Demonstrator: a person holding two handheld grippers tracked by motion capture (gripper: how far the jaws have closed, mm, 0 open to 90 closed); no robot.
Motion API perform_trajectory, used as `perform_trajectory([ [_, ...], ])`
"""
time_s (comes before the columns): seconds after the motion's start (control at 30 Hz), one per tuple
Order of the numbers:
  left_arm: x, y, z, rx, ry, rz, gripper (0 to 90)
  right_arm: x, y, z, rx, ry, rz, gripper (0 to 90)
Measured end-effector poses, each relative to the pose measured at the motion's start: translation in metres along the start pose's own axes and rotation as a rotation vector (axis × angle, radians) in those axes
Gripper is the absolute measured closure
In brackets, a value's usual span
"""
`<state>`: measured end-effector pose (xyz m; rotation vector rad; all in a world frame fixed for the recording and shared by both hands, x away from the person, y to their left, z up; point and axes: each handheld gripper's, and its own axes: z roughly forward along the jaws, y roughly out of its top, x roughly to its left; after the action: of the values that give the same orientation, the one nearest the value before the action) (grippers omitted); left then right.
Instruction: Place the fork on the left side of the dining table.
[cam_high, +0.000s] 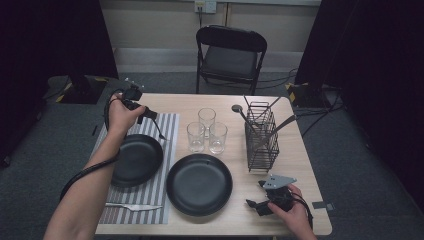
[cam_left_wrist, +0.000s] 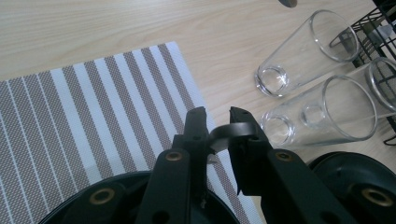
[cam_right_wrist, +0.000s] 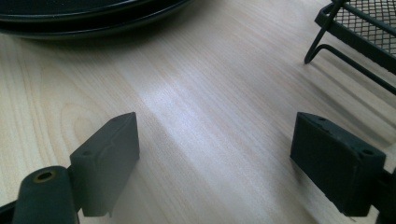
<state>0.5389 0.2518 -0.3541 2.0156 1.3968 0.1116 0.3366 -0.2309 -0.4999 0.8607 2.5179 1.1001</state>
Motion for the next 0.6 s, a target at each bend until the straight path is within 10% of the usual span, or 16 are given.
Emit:
perform_trajectory([
  [0.6, 0.012, -0.013, -0.006, -0.005, 0.002, -0.05, 77.4, 0.0, 0.0, 0.0, 0.0, 0.001, -0.001, 14.6],
])
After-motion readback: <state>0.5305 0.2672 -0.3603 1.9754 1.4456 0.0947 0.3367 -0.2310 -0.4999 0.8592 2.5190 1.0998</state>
